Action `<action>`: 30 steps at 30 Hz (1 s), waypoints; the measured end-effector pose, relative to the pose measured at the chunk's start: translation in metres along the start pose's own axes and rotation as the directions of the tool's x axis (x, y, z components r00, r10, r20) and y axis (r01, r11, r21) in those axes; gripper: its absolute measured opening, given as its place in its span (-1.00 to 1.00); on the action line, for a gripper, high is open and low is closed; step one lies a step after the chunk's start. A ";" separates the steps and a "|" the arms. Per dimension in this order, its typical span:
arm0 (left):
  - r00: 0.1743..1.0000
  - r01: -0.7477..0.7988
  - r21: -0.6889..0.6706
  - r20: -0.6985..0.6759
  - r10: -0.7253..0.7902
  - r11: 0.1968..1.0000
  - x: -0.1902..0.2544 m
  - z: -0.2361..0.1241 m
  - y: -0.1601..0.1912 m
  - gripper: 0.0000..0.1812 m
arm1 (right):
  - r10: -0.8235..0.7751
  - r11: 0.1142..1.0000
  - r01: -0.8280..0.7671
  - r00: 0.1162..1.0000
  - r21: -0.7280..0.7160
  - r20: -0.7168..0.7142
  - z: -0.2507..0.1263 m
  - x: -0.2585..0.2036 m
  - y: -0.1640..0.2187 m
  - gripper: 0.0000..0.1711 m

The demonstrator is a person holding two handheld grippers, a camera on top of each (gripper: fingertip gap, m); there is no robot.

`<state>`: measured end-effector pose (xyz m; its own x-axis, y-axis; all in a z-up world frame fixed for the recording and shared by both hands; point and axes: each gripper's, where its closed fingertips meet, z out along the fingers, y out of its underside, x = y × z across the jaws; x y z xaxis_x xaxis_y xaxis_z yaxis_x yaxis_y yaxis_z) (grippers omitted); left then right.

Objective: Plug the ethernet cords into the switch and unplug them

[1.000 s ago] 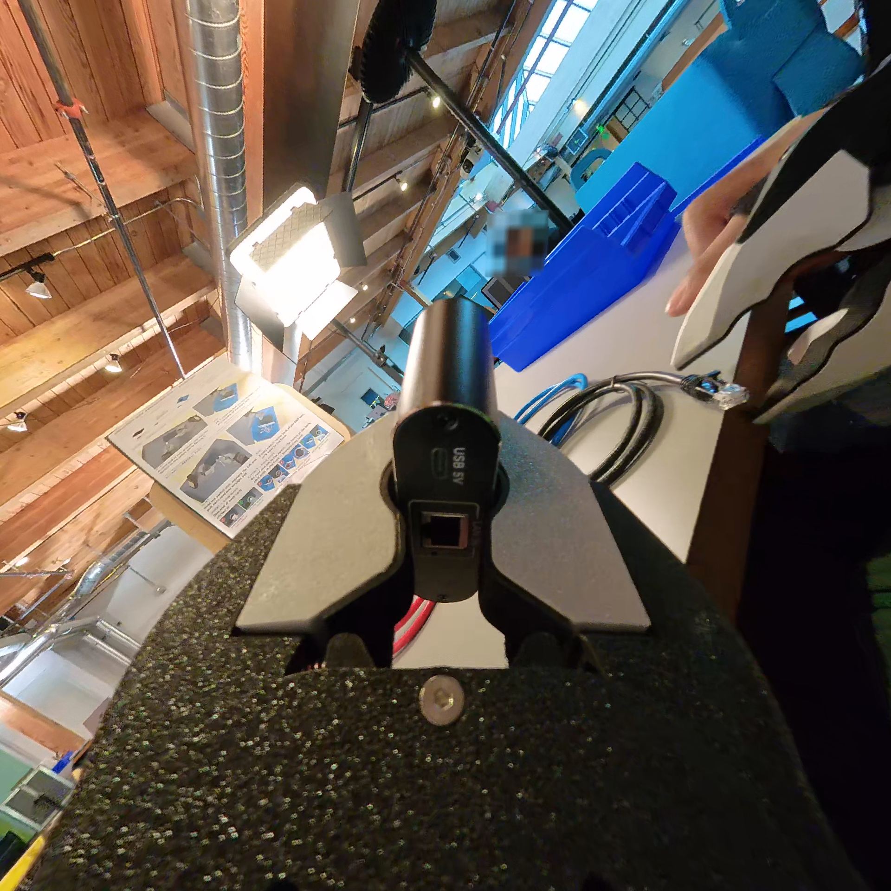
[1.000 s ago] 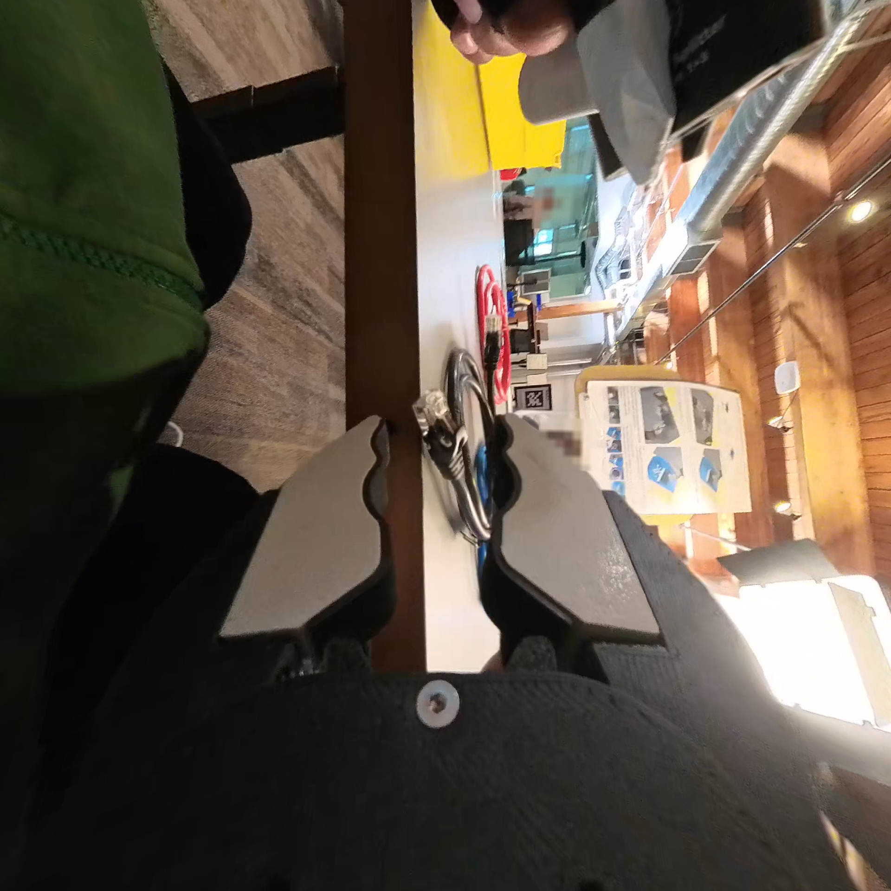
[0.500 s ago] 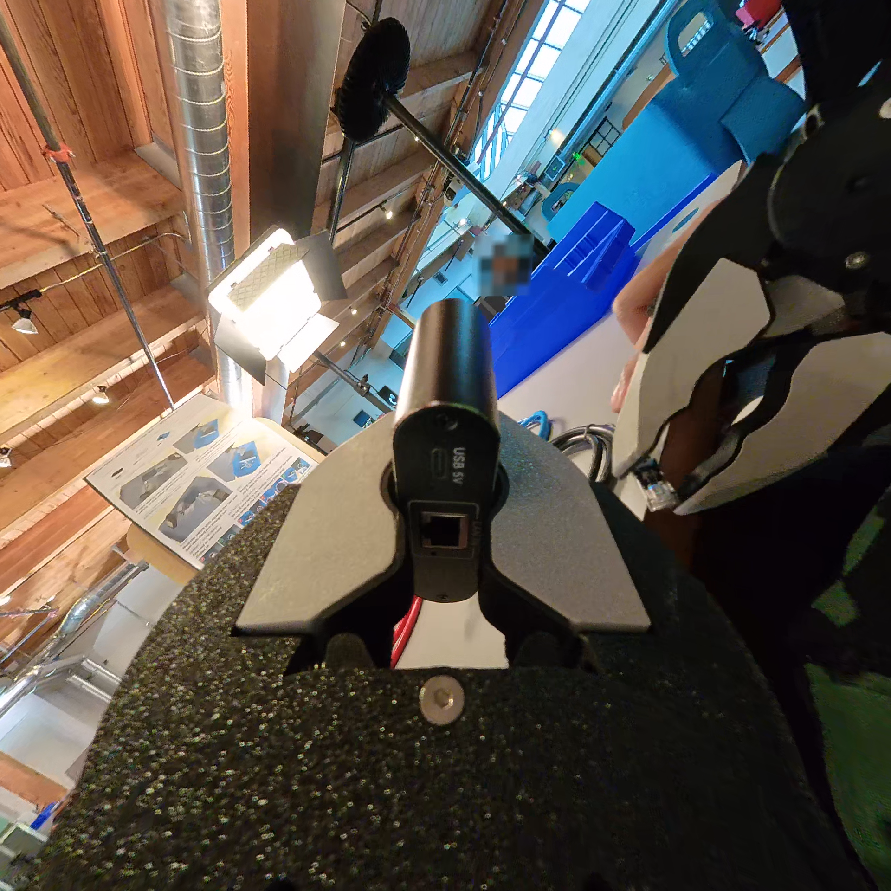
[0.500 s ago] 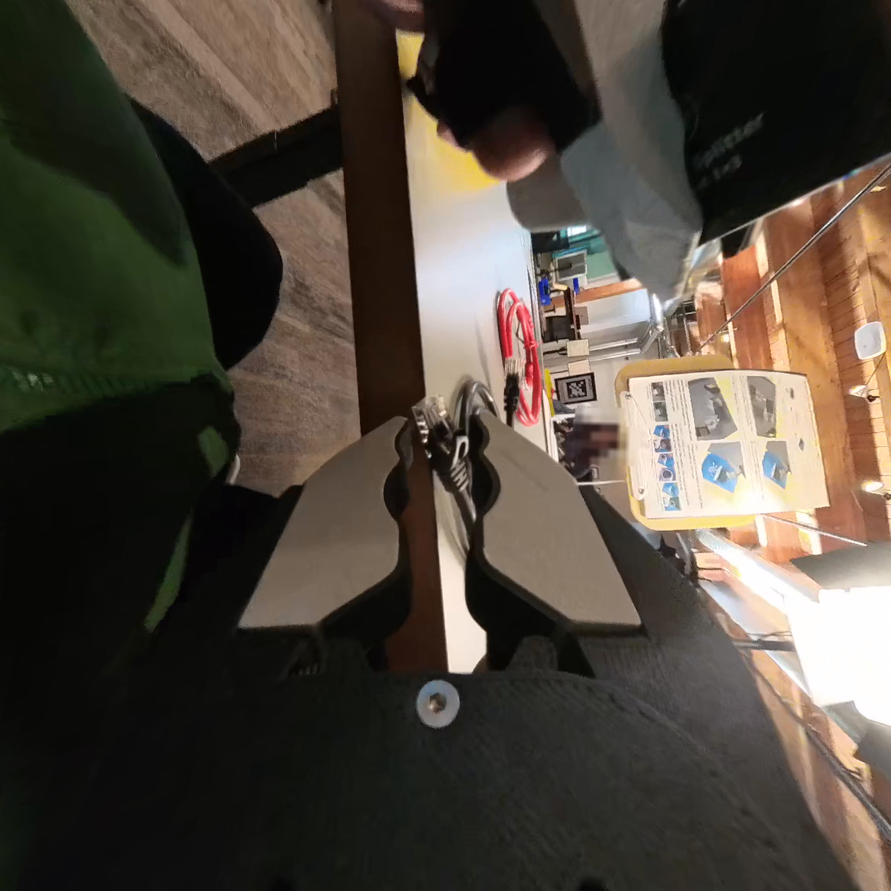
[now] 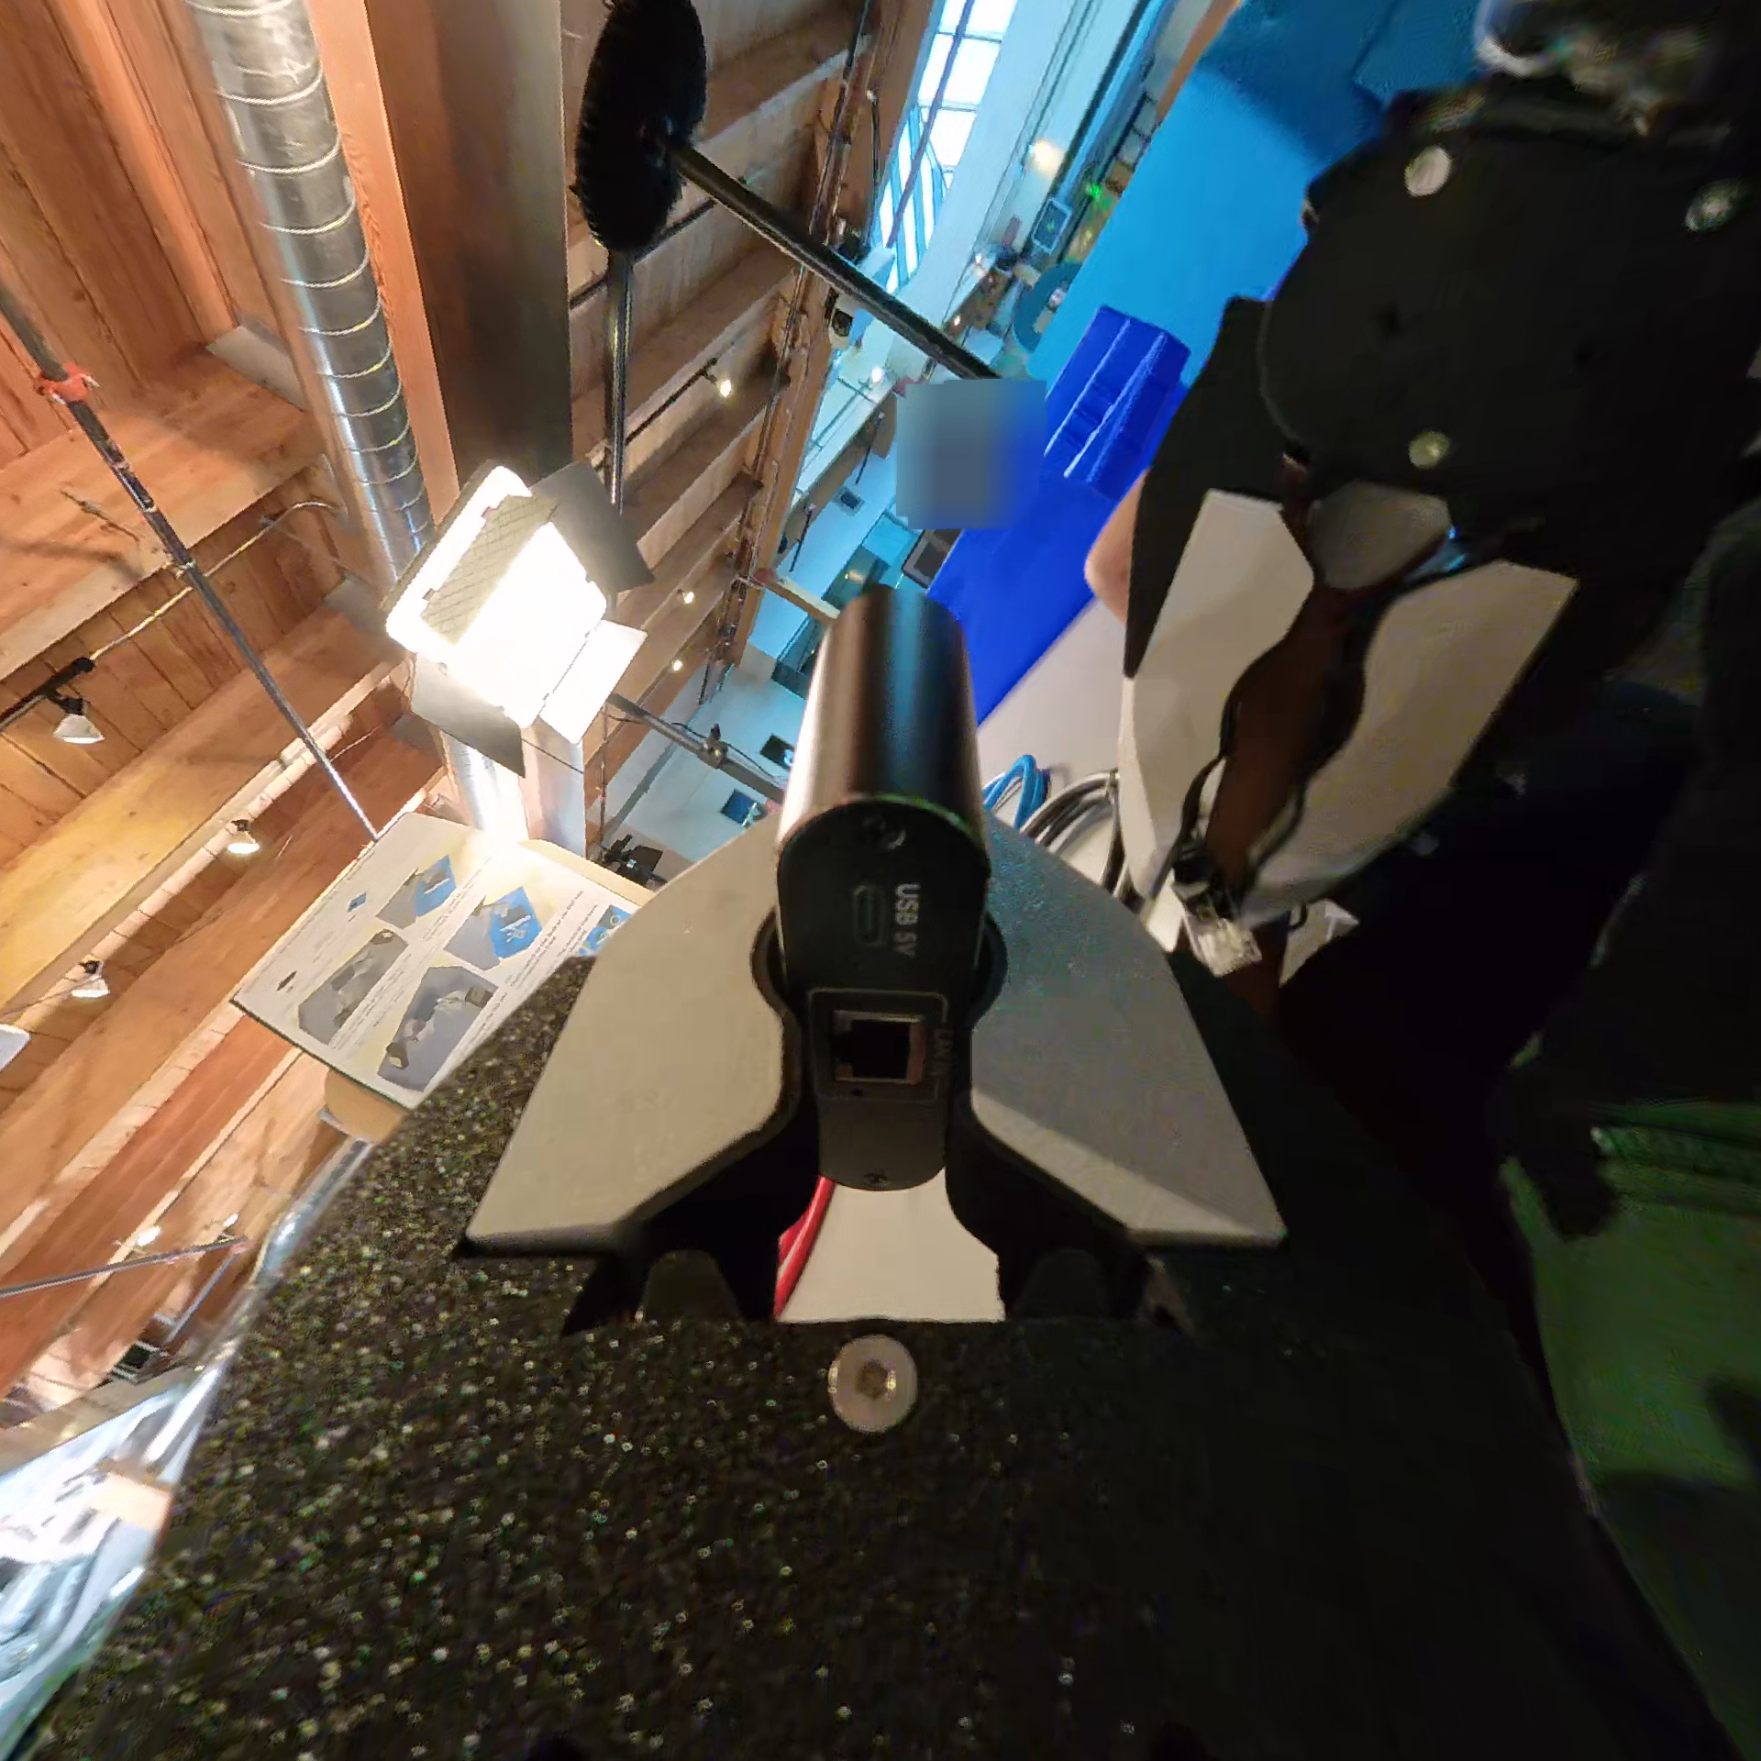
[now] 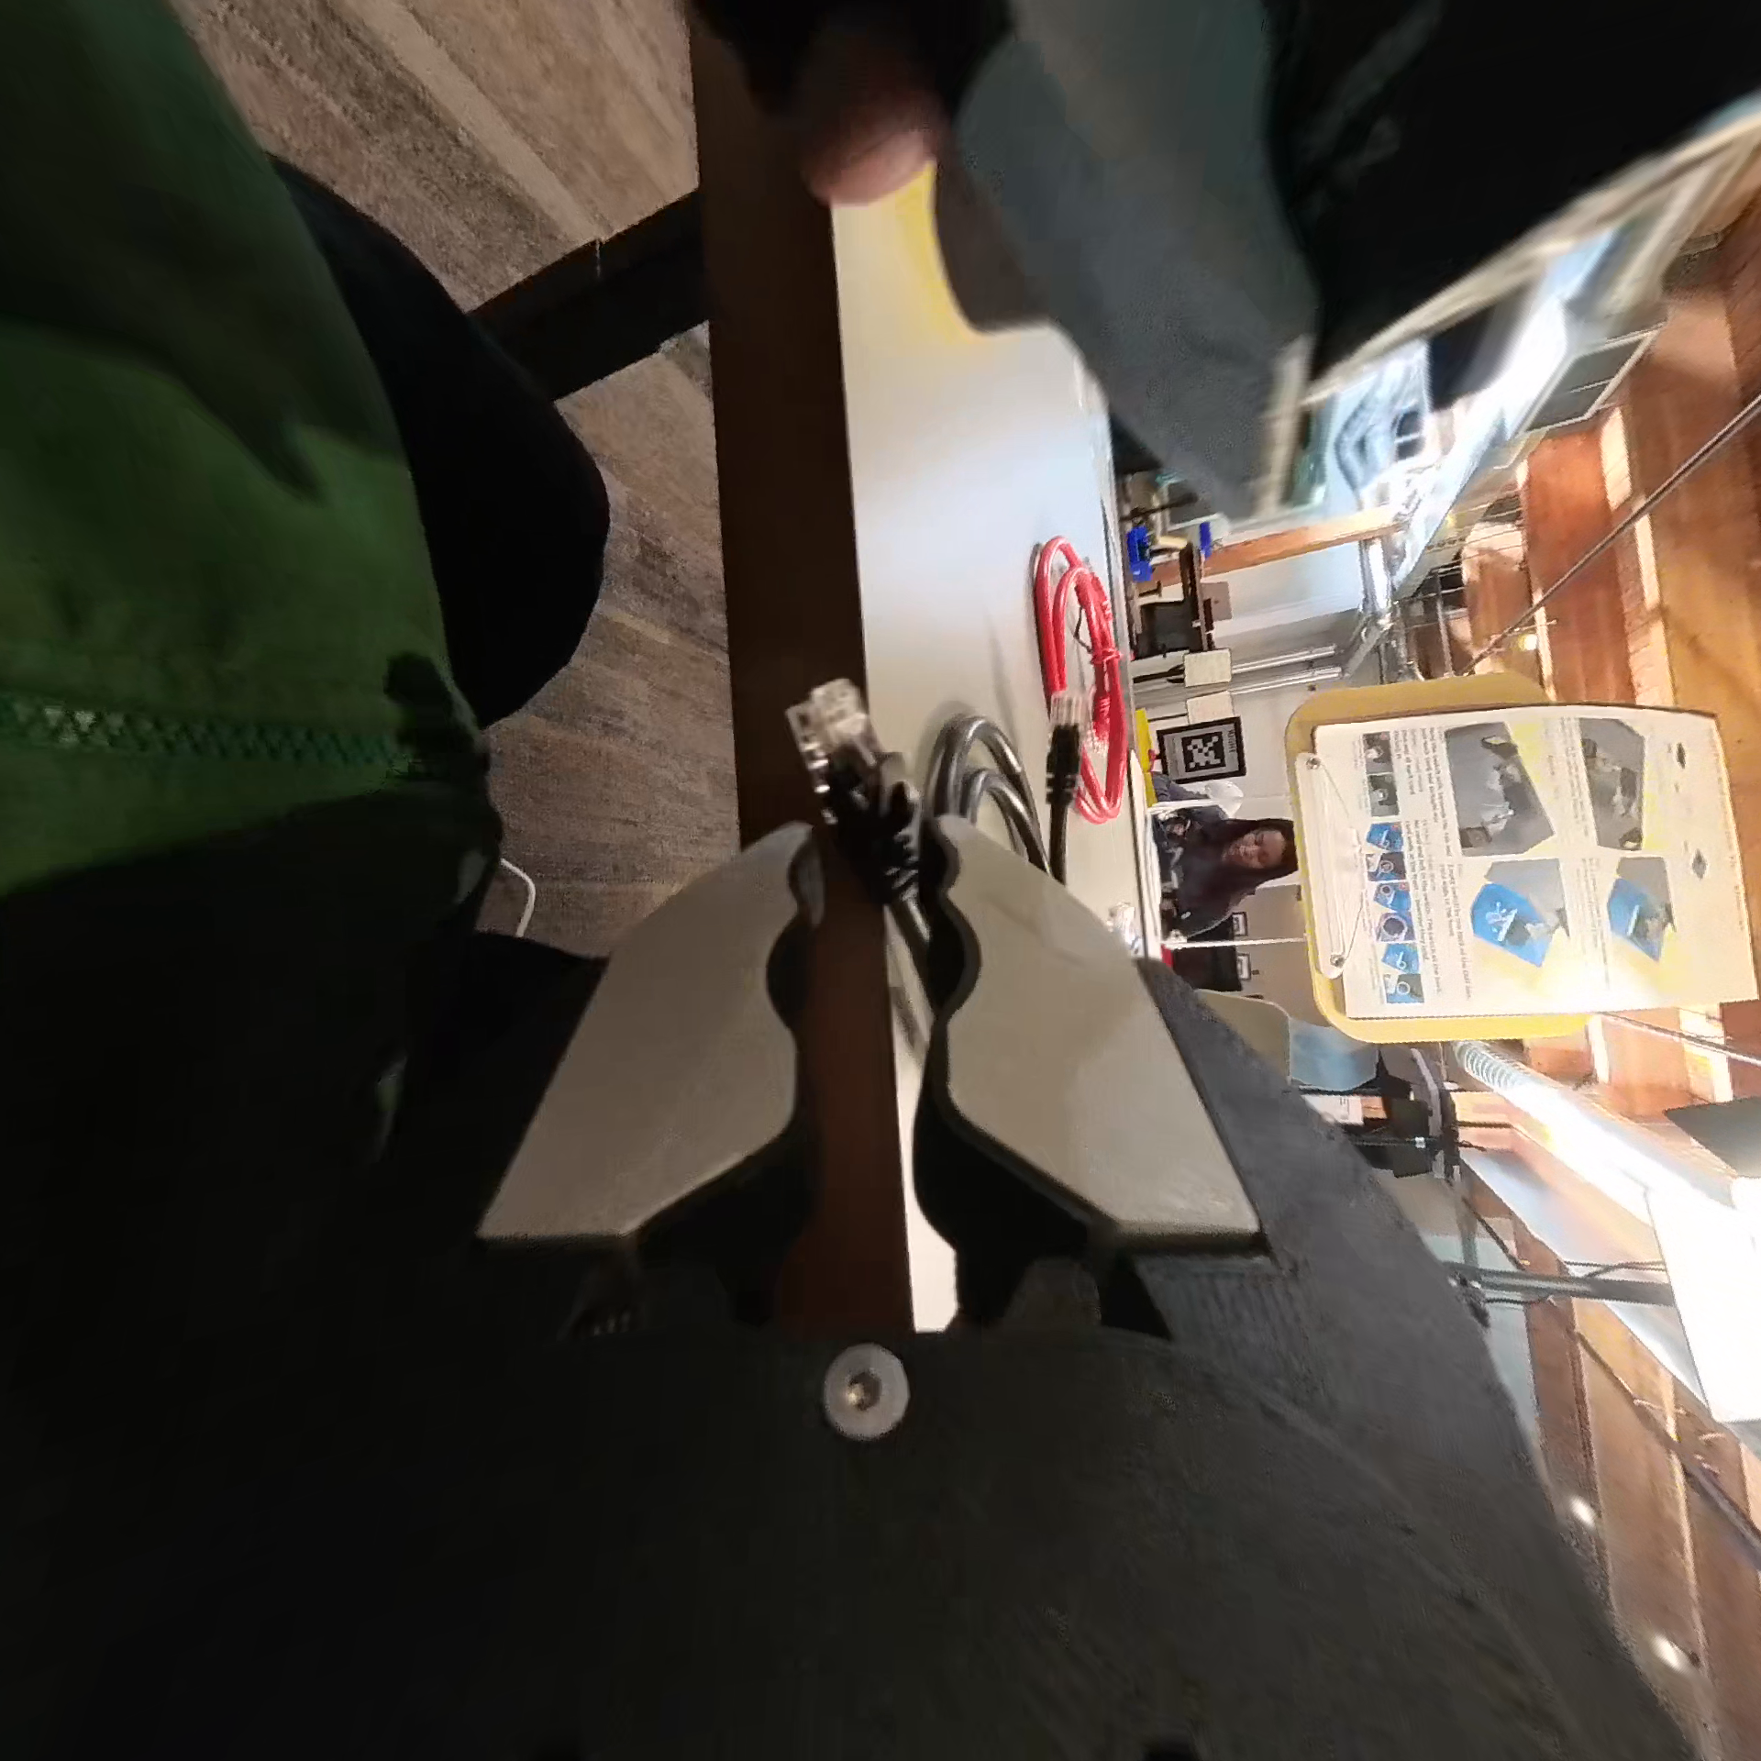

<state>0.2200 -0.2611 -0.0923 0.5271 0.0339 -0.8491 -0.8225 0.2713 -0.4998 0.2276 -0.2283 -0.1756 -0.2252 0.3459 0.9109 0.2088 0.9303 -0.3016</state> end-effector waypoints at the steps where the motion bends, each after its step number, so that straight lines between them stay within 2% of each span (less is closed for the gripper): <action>1: 1.000 -0.013 -0.008 0.003 0.013 1.000 0.002 -0.003 0.001 -0.68 | 0.005 1.000 -0.004 1.000 0.014 -0.012 -0.001 0.003 -0.002 -0.82; 6: 0.994 -0.103 -0.068 0.035 0.105 0.992 0.007 -0.014 0.009 -0.65 | 0.018 0.999 -0.014 0.997 0.050 -0.070 -0.007 0.018 -0.008 -0.84; 10: 0.980 -0.194 -0.137 0.015 0.198 0.971 0.015 -0.015 0.021 -0.69 | -0.029 0.997 0.037 0.994 0.071 -0.108 -0.009 0.024 -0.016 -0.85; 17: 0.910 -0.414 -0.243 -0.080 0.407 0.878 0.025 -0.011 0.038 -0.69 | -0.122 0.986 0.132 0.987 0.100 -0.104 -0.009 0.023 -0.023 -0.85; 22: 0.911 -0.413 -0.213 -0.091 0.403 0.885 0.028 -0.009 0.038 -0.69 | -0.133 0.975 0.148 0.986 0.166 -0.100 -0.014 0.027 -0.029 -0.85; 30: 0.918 -0.396 -0.184 -0.055 0.393 0.900 0.030 -0.008 0.037 -0.69 | -0.186 0.966 0.197 0.980 0.169 -0.076 -0.012 0.022 -0.032 -0.86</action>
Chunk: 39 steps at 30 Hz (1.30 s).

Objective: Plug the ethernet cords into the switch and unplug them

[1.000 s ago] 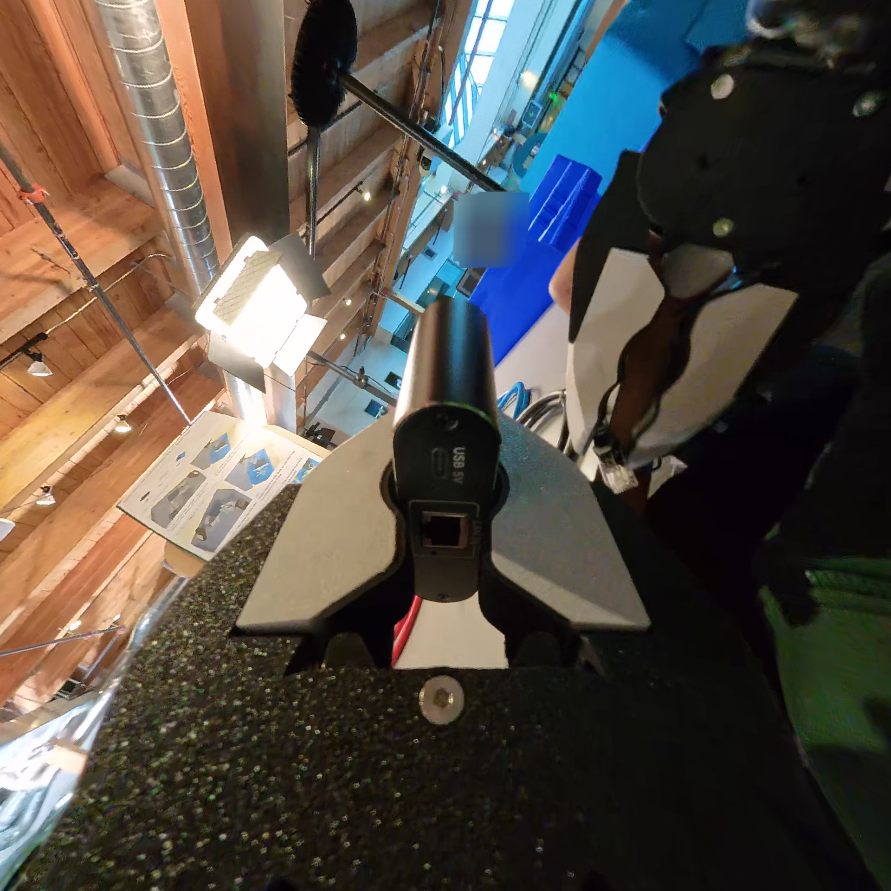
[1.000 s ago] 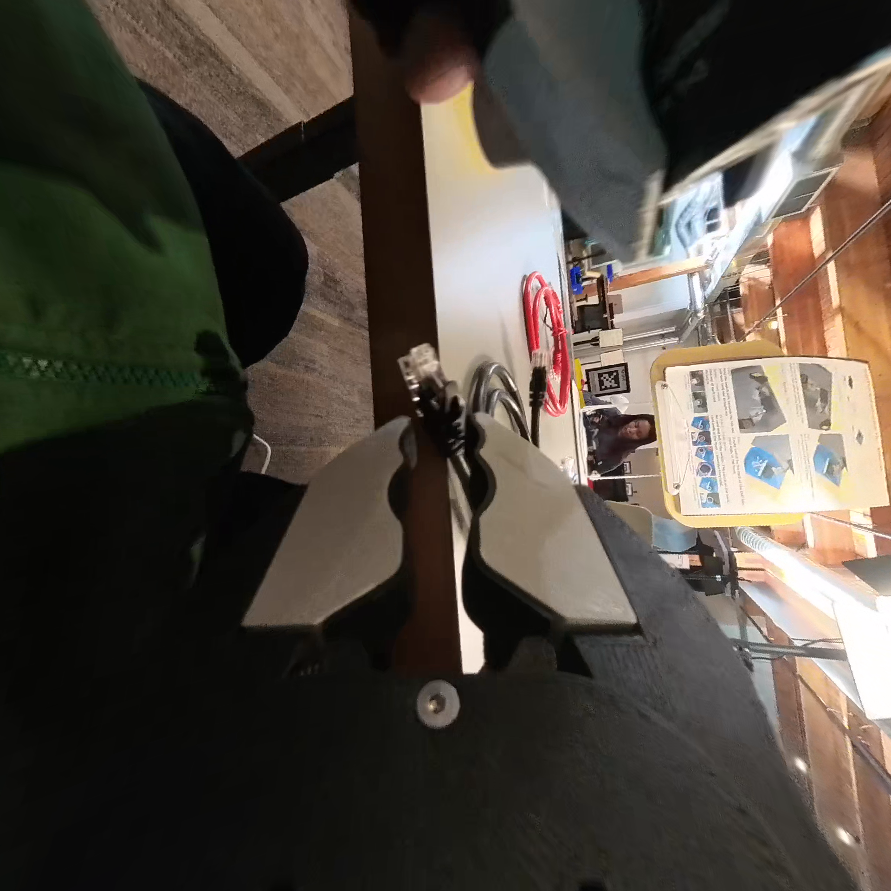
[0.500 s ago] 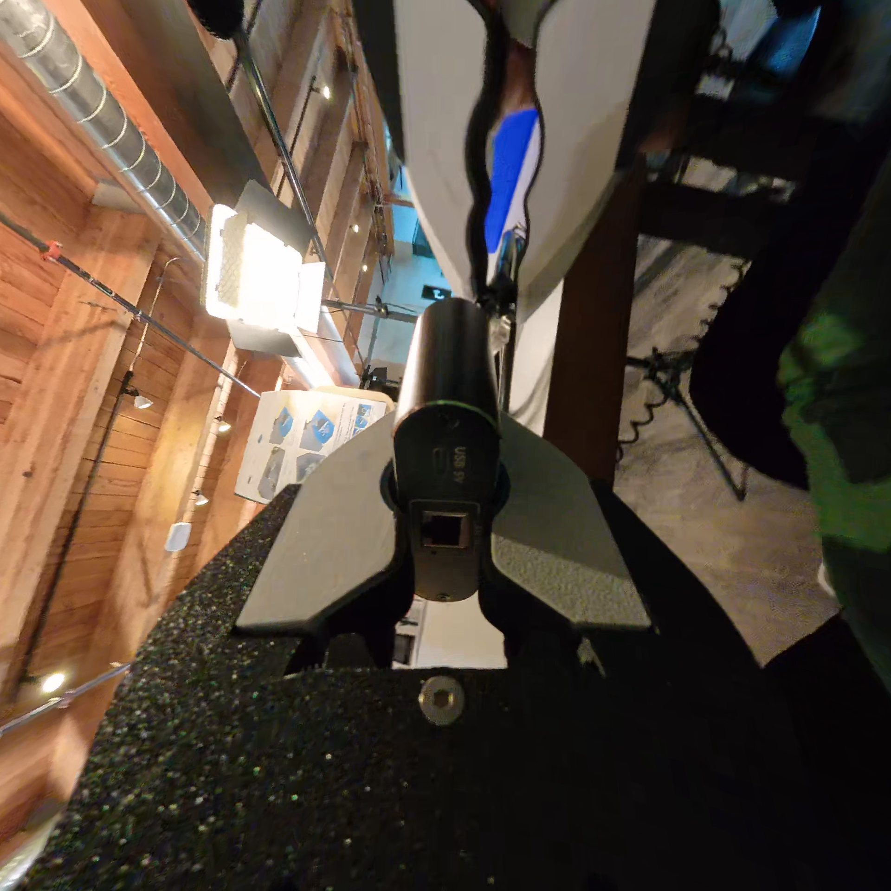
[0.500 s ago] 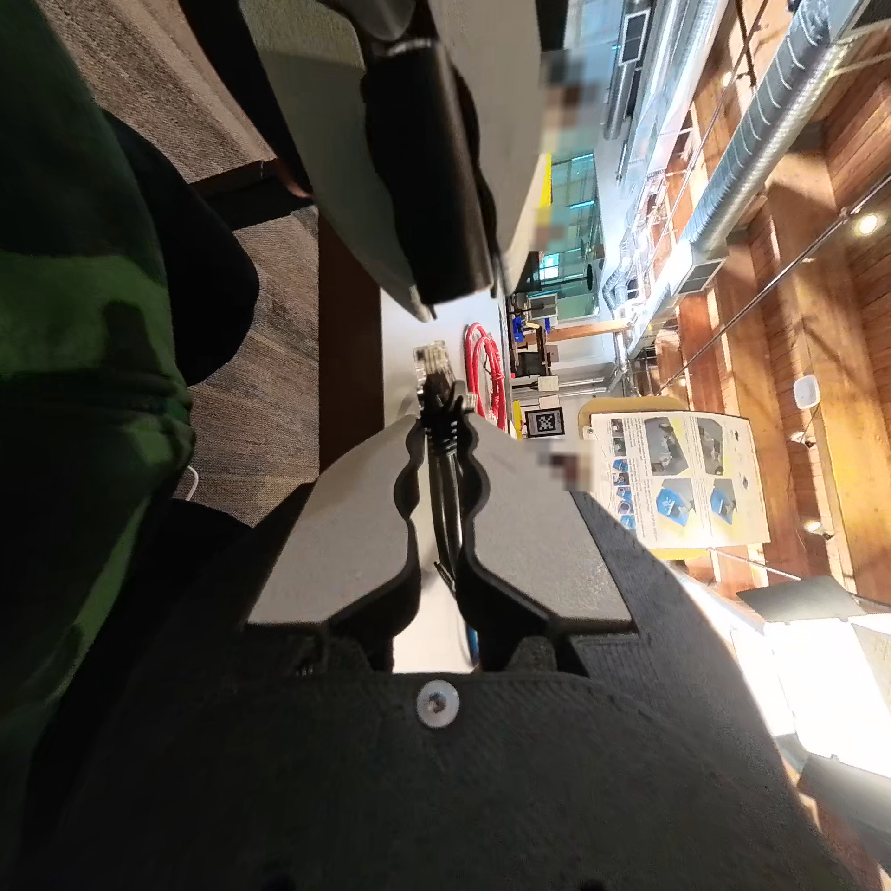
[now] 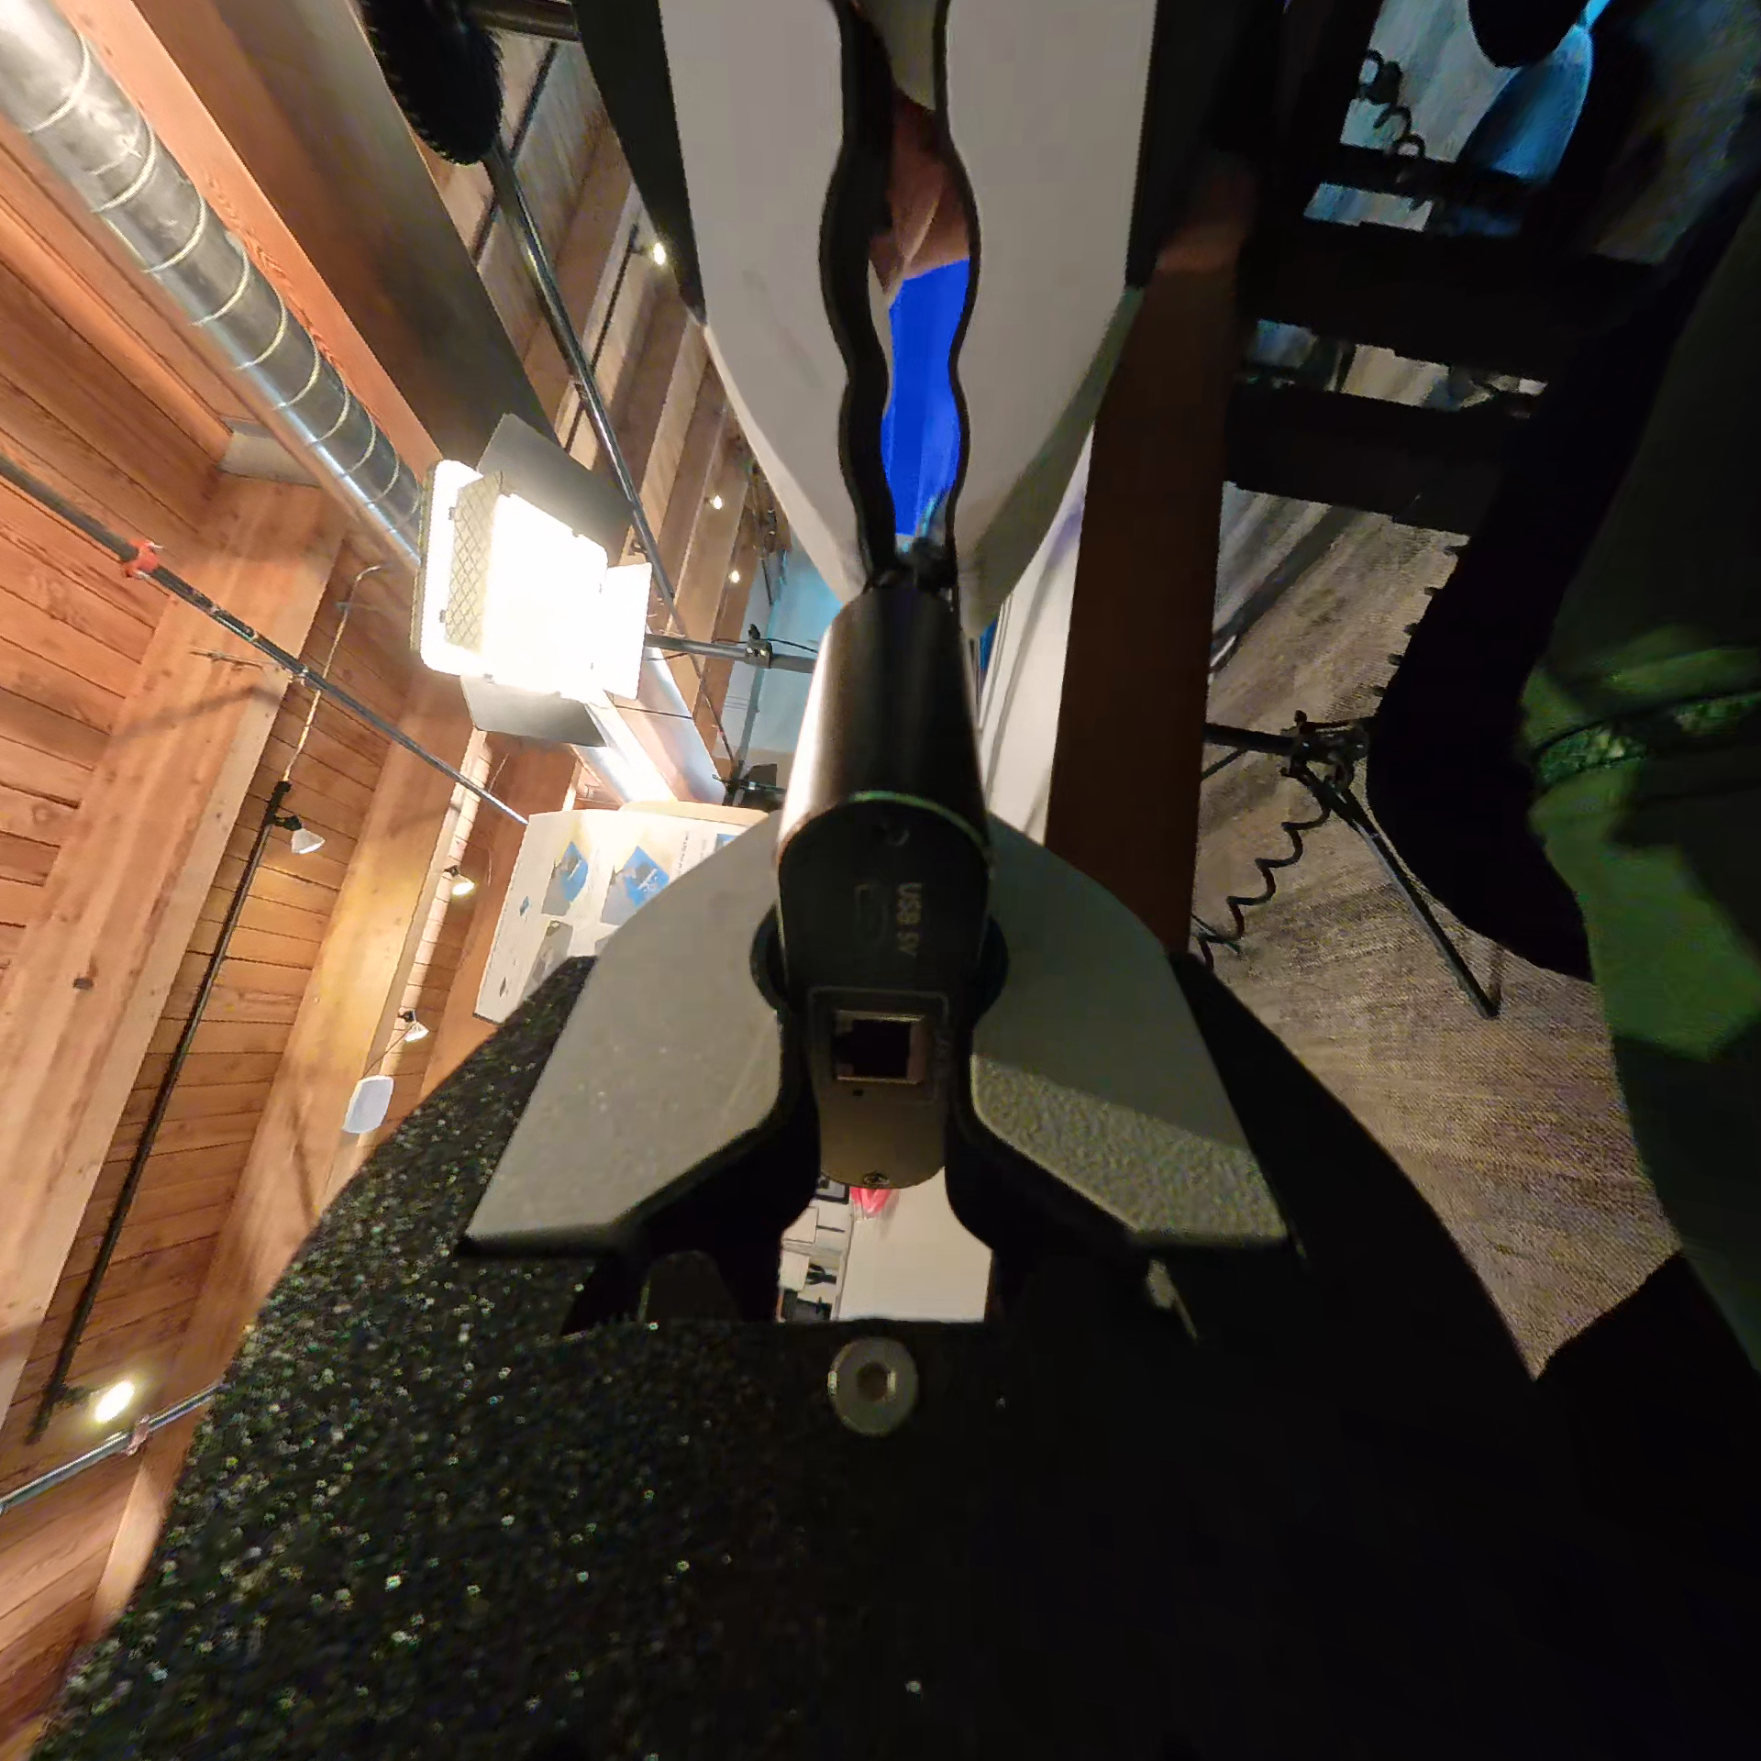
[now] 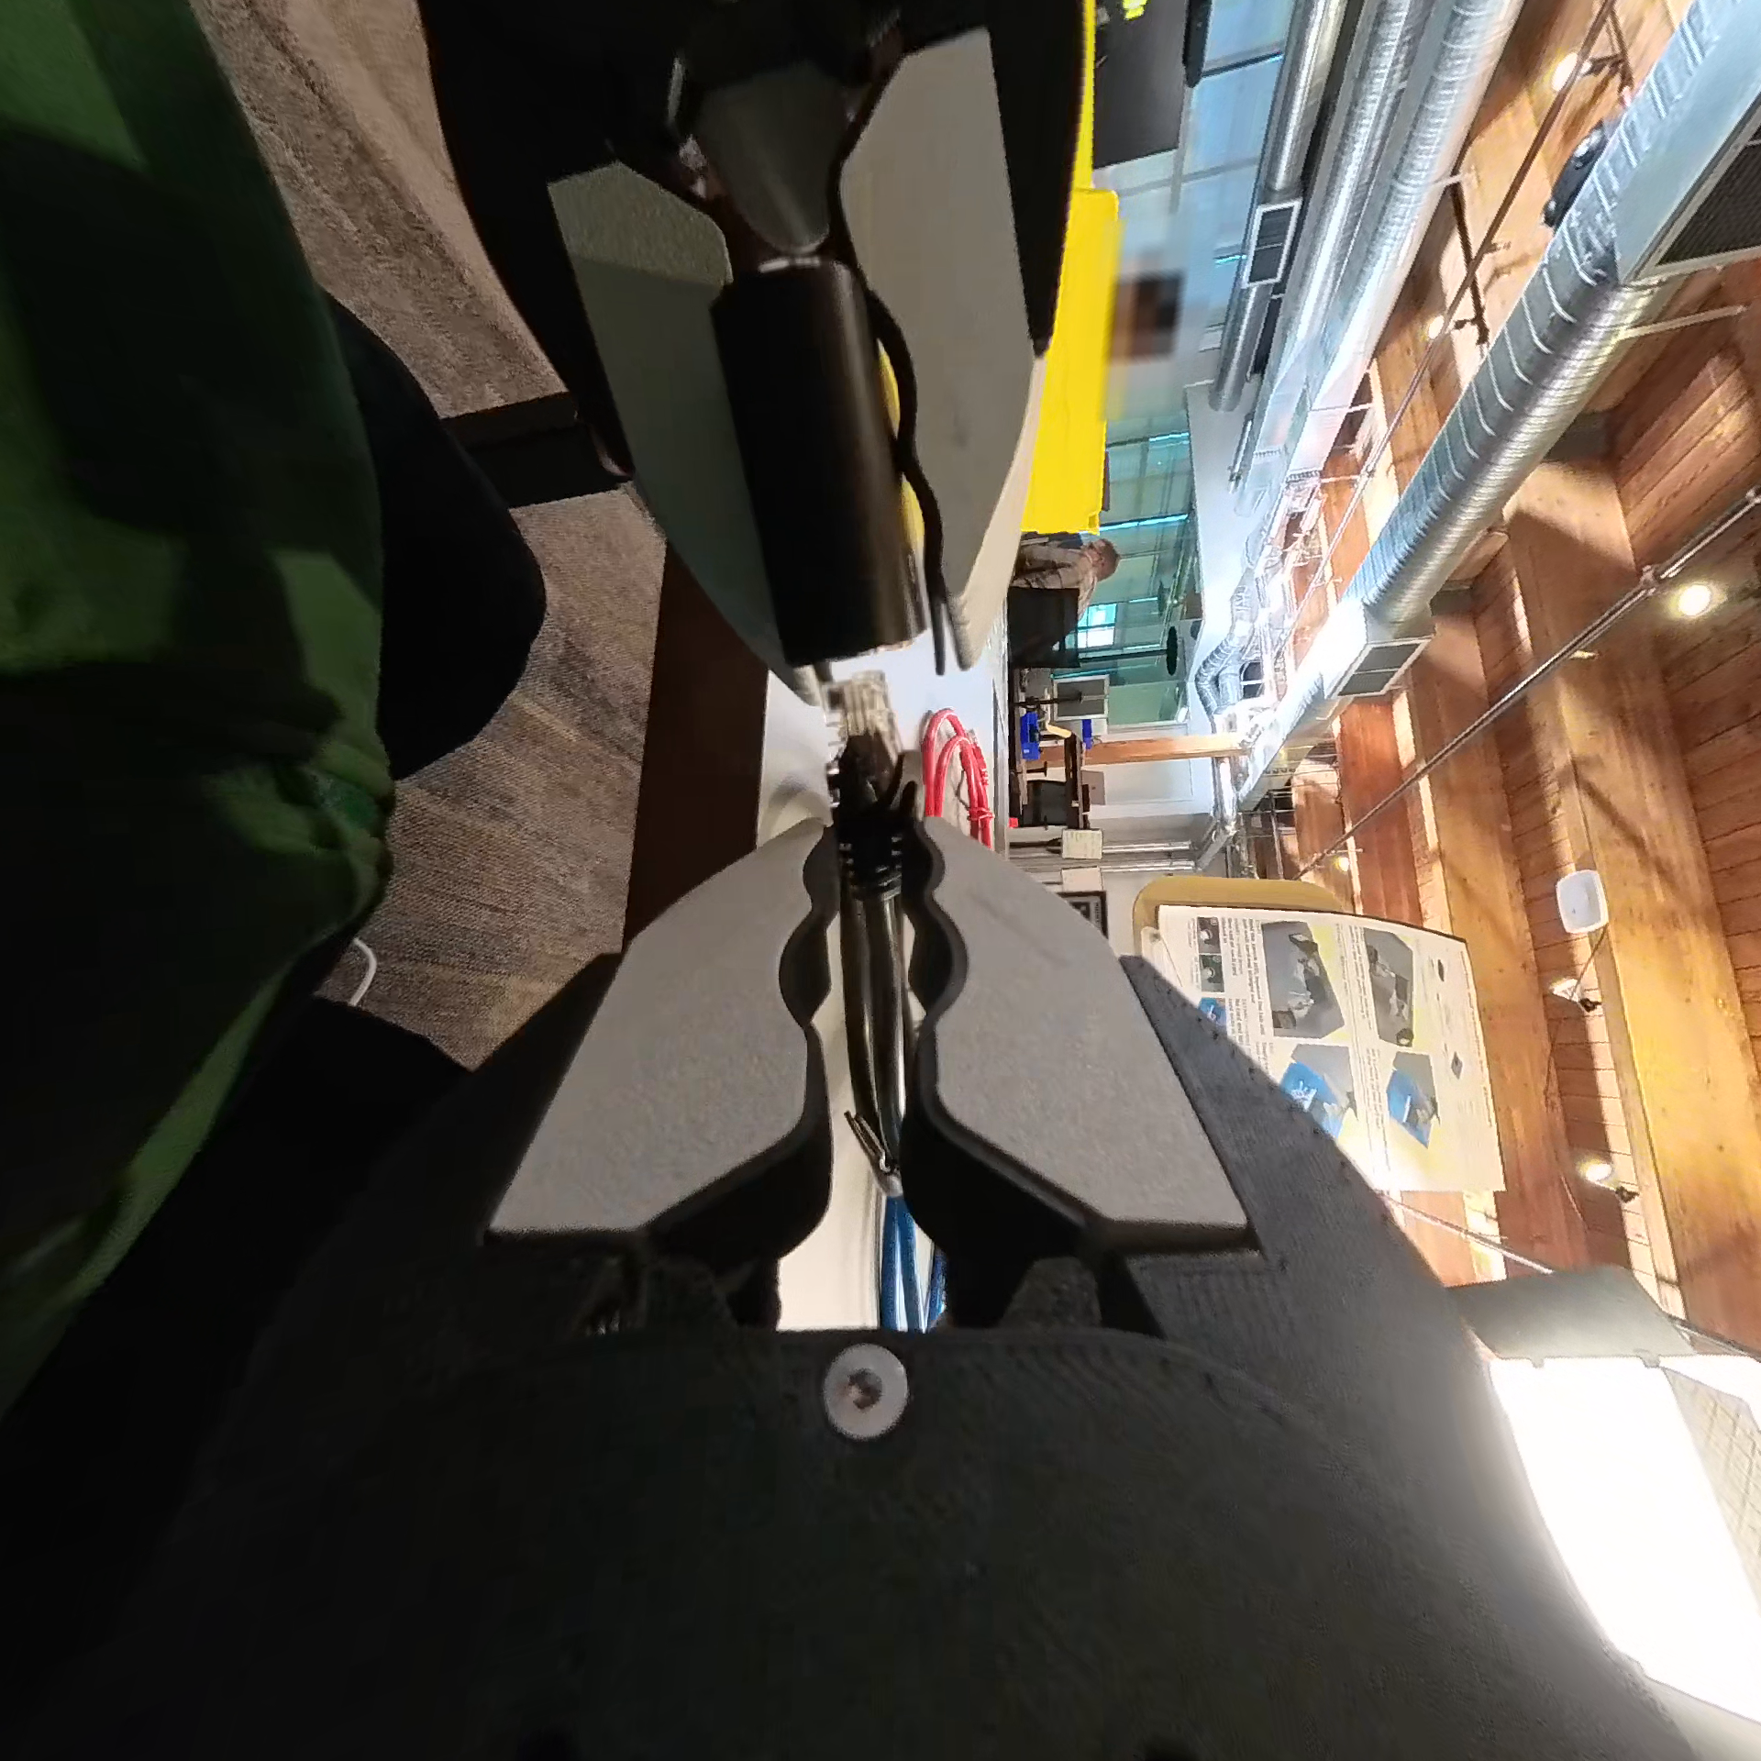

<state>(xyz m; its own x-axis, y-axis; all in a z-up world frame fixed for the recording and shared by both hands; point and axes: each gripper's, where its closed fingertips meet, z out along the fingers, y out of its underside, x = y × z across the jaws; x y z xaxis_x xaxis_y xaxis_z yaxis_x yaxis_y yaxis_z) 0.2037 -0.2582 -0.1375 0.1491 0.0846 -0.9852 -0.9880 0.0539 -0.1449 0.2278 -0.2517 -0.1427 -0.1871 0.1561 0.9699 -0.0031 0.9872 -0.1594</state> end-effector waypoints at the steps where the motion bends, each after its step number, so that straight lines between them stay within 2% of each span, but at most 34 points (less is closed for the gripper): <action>1: 1.000 0.005 0.009 0.009 -0.005 1.000 -0.001 0.000 -0.001 -0.69 | -0.004 1.000 0.004 1.000 -0.001 0.002 0.001 0.000 0.000 -0.86; 11: 0.999 0.031 0.095 0.041 -0.035 0.995 -0.003 -0.002 -0.019 -0.69 | -0.035 0.999 0.036 0.999 -0.026 0.041 0.006 0.004 -0.004 -0.86; 39: 0.995 -0.094 0.024 -0.011 0.095 0.995 0.013 0.001 -0.009 -0.69 | -0.031 0.985 0.065 0.978 -0.158 0.206 0.011 -0.010 0.008 -0.86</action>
<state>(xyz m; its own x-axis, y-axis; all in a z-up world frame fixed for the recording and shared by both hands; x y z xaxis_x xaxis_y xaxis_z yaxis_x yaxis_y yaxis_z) 0.2145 -0.2565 -0.1493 0.0544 0.0785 -0.9954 -0.9964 0.0690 -0.0490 0.2193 -0.2459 -0.1557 -0.3853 0.1152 0.9156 0.1399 0.9880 -0.0654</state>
